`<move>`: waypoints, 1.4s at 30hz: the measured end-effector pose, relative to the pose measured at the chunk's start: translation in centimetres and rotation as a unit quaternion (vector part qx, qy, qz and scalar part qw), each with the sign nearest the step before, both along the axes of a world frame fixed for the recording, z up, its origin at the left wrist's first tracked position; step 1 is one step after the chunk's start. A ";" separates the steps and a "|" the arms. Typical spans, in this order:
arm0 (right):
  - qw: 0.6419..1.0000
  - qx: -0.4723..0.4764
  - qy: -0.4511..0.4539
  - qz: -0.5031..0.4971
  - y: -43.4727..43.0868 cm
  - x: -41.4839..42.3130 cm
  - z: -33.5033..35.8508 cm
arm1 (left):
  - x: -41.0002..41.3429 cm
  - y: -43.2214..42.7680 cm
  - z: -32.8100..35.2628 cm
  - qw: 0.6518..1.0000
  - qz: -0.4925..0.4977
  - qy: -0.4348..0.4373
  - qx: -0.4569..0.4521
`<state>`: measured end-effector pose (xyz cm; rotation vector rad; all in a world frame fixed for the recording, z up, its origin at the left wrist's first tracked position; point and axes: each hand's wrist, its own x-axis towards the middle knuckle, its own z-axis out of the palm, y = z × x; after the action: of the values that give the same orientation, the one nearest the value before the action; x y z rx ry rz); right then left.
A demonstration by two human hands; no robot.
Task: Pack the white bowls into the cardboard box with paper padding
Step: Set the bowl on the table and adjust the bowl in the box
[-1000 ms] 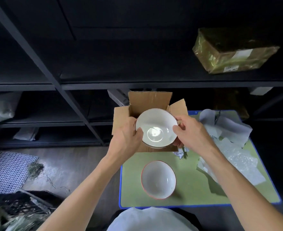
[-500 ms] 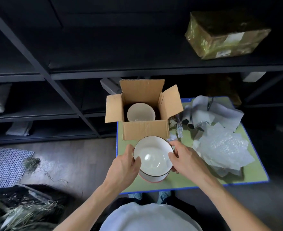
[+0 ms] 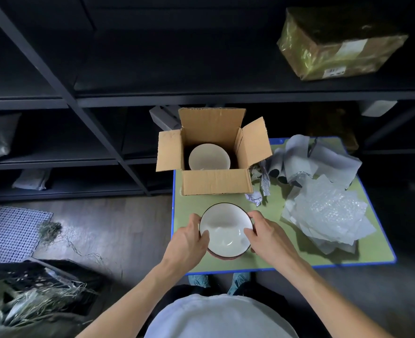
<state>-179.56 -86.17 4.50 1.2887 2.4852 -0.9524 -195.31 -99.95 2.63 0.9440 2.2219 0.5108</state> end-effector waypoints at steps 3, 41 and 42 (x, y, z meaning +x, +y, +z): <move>0.999 0.029 -0.005 0.019 -0.2 0.2 -0.6 | 0.0 -0.1 -0.3 1.000 -0.007 0.002 -0.001; 0.966 0.226 -0.013 0.126 10.3 -14.4 1.7 | -11.1 10.1 2.4 0.935 -0.048 0.349 0.047; 0.969 0.213 -0.029 0.123 10.4 -15.0 1.5 | -11.1 10.2 2.4 0.935 -0.047 0.348 0.042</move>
<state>-194.59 -75.76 6.01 1.0482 2.8132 -0.3299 -206.44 -89.74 5.04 1.4354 2.7670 0.2404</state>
